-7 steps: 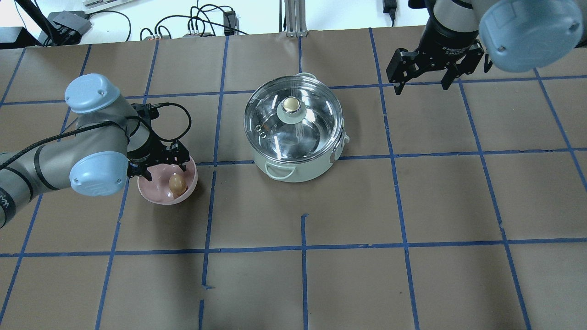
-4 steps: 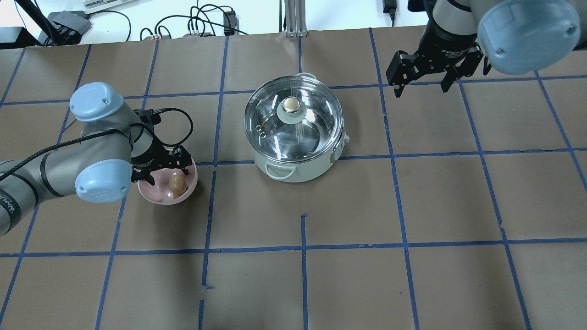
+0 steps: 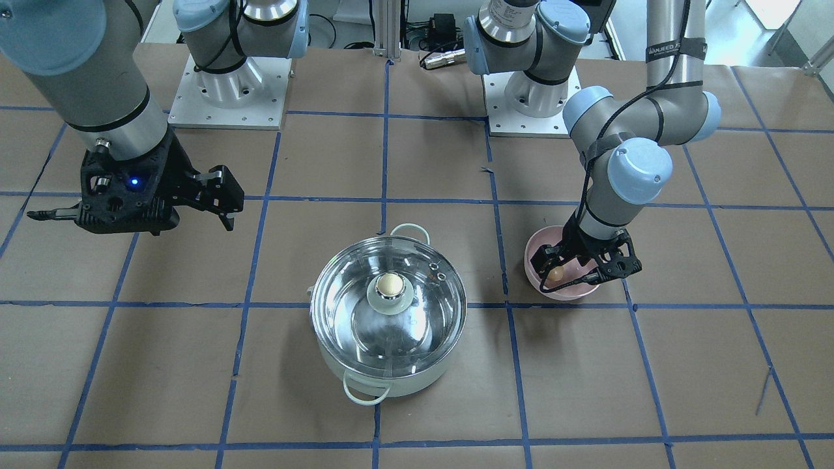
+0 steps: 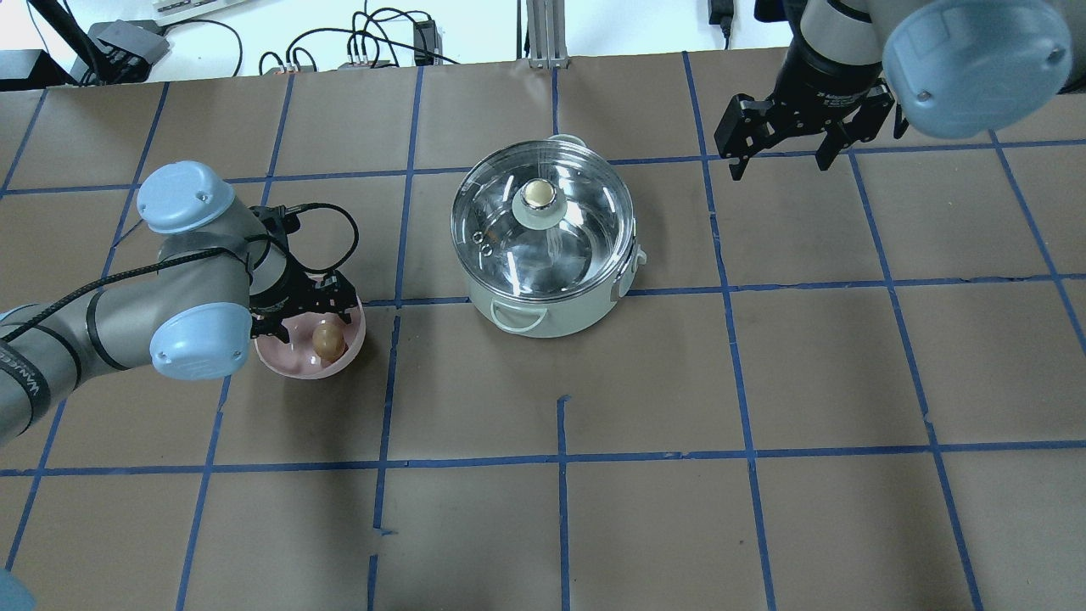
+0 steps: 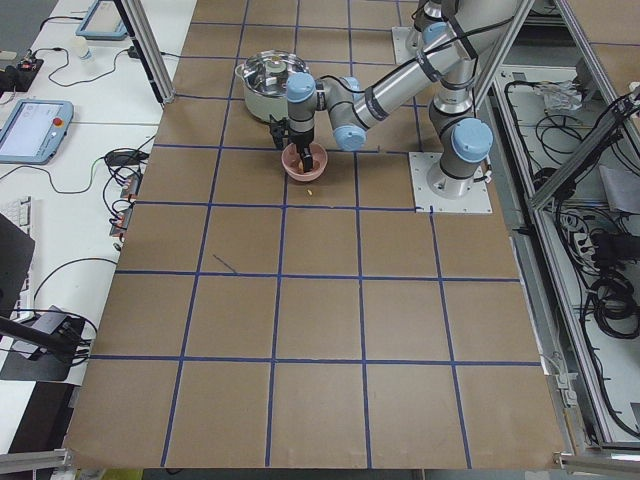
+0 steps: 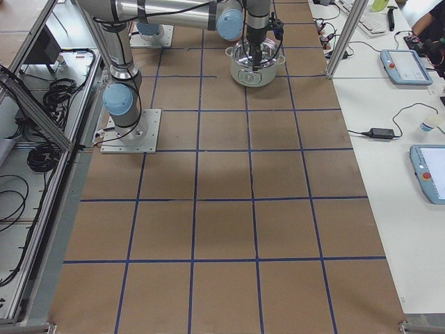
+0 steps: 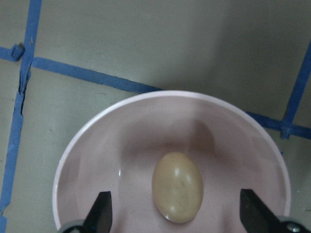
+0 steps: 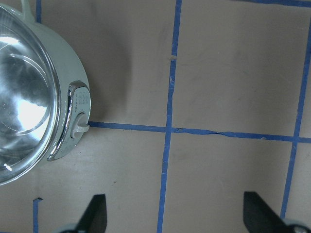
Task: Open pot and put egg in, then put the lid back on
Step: 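Lower the left gripper into the pink bowl around the egg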
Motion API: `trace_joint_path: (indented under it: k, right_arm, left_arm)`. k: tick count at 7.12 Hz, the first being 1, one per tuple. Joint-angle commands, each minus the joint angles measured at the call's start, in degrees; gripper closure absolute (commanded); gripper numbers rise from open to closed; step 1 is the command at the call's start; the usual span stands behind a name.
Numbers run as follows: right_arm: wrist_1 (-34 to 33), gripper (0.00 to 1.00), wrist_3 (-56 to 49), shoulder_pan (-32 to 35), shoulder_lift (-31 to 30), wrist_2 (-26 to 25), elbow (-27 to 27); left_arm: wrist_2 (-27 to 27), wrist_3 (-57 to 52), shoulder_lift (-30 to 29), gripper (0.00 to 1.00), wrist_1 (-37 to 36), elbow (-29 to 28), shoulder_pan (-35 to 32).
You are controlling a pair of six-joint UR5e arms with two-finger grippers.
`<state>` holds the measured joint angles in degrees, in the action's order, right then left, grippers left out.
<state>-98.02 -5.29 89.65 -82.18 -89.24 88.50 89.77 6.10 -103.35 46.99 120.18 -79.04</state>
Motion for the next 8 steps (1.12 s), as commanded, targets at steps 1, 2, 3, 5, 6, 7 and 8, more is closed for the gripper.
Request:
trace_joint_path:
  k: [1, 2, 3, 5, 6, 7, 8]
  right_arm:
    - [-0.07, 0.00, -0.07, 0.00, 0.00, -0.32, 0.00]
    - [0.02, 0.00, -0.07, 0.00, 0.00, -0.23, 0.00]
    - [0.02, 0.00, -0.07, 0.00, 0.00, -0.23, 0.00]
    - [-0.16, 0.00, -1.55, -0.09, 0.00, -0.32, 0.00]
    - [-0.16, 0.00, -2.17, -0.09, 0.00, -0.41, 0.00]
    - [-0.16, 0.00, -2.18, -0.09, 0.00, -0.41, 0.00]
    - [-0.07, 0.00, -2.09, -0.09, 0.00, -0.41, 0.00]
  left_arm:
    - [-0.12, 4.67, -0.18, 0.07, -0.32, -0.03, -0.14]
    - [0.31, 4.19, -0.27, 0.07, -0.32, 0.05, -0.06]
    - [0.32, 3.58, -0.36, 0.07, -0.32, 0.05, -0.06]
    - [0.32, 2.96, -0.53, 0.07, -0.24, 0.14, -0.06]
    - [0.23, 2.95, -0.53, 0.07, -0.24, 0.05, 0.03]
    - [-0.03, 3.04, -1.32, 0.07, -0.41, -0.03, 0.03]
    - [-0.03, 3.04, -2.54, 0.07, -1.63, -0.03, 0.03]
